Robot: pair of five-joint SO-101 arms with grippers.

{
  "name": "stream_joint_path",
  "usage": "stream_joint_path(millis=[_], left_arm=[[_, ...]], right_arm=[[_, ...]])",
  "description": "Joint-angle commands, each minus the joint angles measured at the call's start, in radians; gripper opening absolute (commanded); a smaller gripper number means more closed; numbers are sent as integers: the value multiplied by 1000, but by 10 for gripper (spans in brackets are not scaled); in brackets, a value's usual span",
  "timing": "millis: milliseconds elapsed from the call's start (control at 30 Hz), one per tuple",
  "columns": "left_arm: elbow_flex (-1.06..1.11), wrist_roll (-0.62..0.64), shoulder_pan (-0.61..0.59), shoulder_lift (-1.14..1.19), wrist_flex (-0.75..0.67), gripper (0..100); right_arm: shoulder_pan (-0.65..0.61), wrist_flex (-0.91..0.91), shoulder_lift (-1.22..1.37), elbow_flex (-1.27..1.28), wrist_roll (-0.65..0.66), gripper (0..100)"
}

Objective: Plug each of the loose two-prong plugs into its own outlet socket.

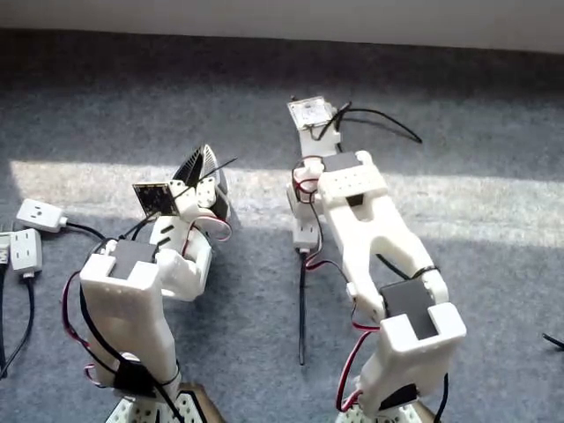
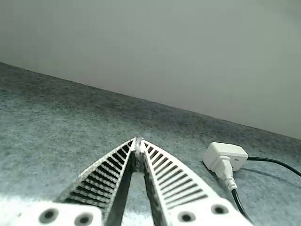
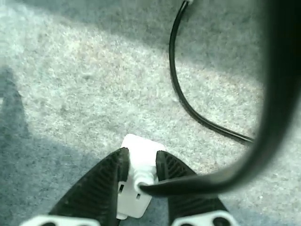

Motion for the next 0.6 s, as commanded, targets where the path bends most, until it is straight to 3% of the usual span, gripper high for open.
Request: stream_joint_path(millis=[0,333,567], left_arm=[[-2,3,12,-18,-23,7],[-2,3,12,-18,-23,7],[-2,3,12,-18,-23,7]], right_arm=[[12,-13,-10,1,12,6],[30,-153,-10,151,12,6],[31,-153,-18,157,12,19]])
